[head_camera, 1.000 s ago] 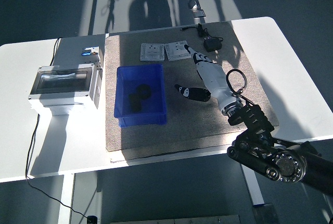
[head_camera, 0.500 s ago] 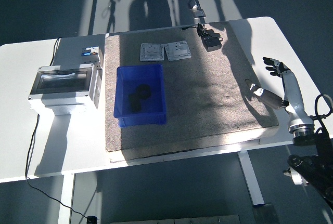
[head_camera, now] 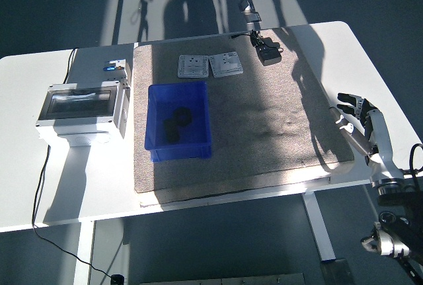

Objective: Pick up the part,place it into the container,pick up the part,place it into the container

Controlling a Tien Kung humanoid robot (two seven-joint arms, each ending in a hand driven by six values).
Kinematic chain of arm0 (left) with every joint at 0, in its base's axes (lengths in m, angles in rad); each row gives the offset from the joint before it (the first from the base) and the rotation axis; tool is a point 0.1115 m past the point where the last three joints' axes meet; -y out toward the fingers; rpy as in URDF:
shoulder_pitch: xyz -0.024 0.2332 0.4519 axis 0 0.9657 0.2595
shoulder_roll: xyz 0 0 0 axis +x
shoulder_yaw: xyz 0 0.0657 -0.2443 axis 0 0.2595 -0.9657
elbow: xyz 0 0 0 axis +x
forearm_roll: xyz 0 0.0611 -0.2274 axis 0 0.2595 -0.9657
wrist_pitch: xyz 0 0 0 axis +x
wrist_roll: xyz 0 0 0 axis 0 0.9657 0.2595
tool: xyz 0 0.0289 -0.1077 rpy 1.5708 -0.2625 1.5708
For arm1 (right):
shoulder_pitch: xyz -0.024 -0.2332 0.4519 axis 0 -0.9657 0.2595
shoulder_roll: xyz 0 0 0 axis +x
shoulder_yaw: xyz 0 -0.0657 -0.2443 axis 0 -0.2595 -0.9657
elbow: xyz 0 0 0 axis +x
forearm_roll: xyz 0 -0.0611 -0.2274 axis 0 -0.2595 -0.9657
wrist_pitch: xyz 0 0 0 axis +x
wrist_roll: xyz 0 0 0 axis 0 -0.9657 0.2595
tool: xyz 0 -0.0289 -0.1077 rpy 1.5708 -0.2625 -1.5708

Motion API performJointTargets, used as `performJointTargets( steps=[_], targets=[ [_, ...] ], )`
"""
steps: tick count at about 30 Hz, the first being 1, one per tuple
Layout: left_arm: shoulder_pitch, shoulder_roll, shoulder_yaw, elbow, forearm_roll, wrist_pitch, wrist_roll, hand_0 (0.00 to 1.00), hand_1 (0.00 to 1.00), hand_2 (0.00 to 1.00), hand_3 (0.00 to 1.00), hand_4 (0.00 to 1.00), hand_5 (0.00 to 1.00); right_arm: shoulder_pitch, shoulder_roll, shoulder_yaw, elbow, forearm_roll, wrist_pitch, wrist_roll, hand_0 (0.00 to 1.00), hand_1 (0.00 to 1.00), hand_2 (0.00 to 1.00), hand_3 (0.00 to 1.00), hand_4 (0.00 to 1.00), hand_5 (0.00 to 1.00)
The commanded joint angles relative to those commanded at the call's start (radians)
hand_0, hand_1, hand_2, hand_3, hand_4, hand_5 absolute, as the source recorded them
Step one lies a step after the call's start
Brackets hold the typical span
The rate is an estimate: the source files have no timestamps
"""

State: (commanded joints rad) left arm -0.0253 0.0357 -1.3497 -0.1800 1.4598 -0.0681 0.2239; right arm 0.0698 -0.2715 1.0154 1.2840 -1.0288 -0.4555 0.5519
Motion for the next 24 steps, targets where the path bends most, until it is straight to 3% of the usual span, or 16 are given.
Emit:
performJointTargets(
  steps=[4, 5, 7, 11, 17, 24],
  targets=[
    [0.004, 0.006, 0.003, 0.0, -0.01, 0.0, -0.002, 0.701, 0.694, 0.685, 0.547, 0.836, 0.998, -0.006, 0.005, 0.001, 0.019, 0.114, 0.06, 0.013, 0.806, 0.713, 0.739, 0.696, 0.998, 0.725],
    [0.005, 0.007, 0.004, 0.0, -0.012, 0.0, -0.002, 0.701, 0.695, 0.685, 0.545, 0.837, 0.998, -0.007, 0.007, 0.003, 0.028, 0.141, 0.069, 0.013, 0.821, 0.716, 0.728, 0.66, 0.998, 0.819],
    [0.006, 0.009, 0.005, 0.0, -0.014, 0.0, -0.002, 0.701, 0.695, 0.685, 0.545, 0.837, 0.998, -0.007, 0.011, 0.011, 0.046, 0.187, 0.08, 0.013, 0.821, 0.716, 0.728, 0.66, 0.998, 0.819],
    [0.008, 0.015, 0.006, 0.0, -0.014, 0.003, -0.006, 0.702, 0.696, 0.684, 0.541, 0.839, 0.998, -0.008, 0.021, 0.029, 0.073, 0.267, 0.088, 0.017, 0.825, 0.709, 0.715, 0.646, 0.998, 0.839],
    [0.008, 0.021, 0.059, 0.0, -0.07, 0.031, -0.008, 0.705, 0.699, 0.688, 0.528, 0.849, 0.998, -0.005, 0.032, 0.032, 0.036, 0.388, 0.097, 0.037, 0.805, 0.683, 0.692, 0.63, 0.998, 0.83],
    [0.015, 0.027, 0.098, 0.0, -0.116, 0.039, 0.017, 0.706, 0.701, 0.695, 0.528, 0.858, 0.998, -0.003, 0.046, 0.049, 0.013, 0.415, 0.093, 0.028, 0.802, 0.672, 0.682, 0.622, 0.998, 0.836]
  ],
)
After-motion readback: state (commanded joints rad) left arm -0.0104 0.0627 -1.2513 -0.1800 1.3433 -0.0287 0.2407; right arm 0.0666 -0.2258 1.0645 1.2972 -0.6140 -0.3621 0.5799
